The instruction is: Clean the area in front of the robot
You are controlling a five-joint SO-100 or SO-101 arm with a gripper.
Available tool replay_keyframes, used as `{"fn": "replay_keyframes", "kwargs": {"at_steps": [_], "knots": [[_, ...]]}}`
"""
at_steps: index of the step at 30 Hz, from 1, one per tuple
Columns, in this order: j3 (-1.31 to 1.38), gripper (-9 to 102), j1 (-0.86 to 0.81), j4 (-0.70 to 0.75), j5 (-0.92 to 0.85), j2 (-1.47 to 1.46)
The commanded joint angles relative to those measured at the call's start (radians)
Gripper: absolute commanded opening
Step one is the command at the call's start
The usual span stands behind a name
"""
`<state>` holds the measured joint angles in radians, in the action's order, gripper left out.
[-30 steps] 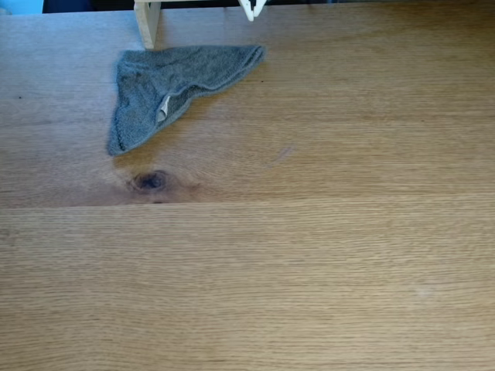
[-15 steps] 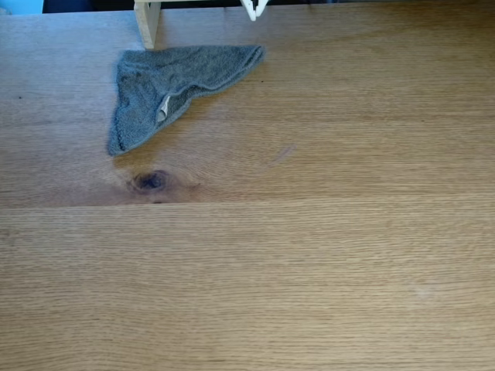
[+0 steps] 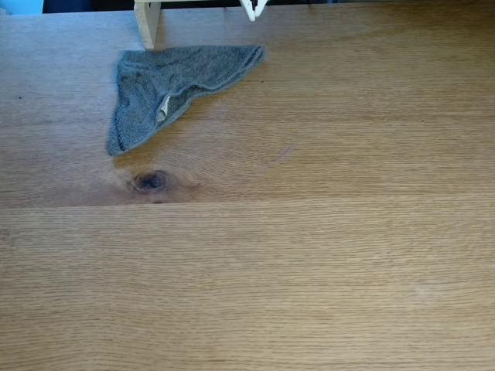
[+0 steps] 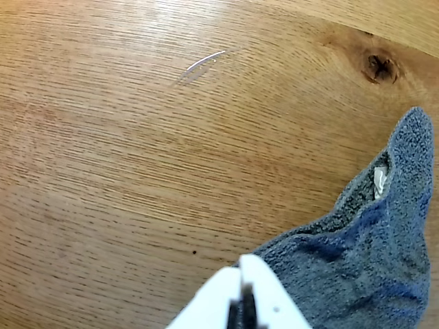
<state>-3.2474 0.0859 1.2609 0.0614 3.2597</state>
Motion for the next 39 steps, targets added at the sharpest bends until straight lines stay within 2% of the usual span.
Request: {"fn": "replay_keyframes", "kwargs": {"at_steps": [1, 24, 26, 29, 34, 39], "knots": [[-0.11, 0, 0.014, -0.018, -0.002, -0.003], [-0.11, 0, 0.014, -0.02, -0.023, -0.005], [-0.11, 0, 0.018, -0.054, -0.061, -0.006], [-0.106, 9, -0.003, -0.117, -0.104, -0.014], [-0.08, 11, 0.092, -0.221, -0.15, -0.04], [0.124, 14, 0.087, -0.413, -0.124, -0.453]]}}
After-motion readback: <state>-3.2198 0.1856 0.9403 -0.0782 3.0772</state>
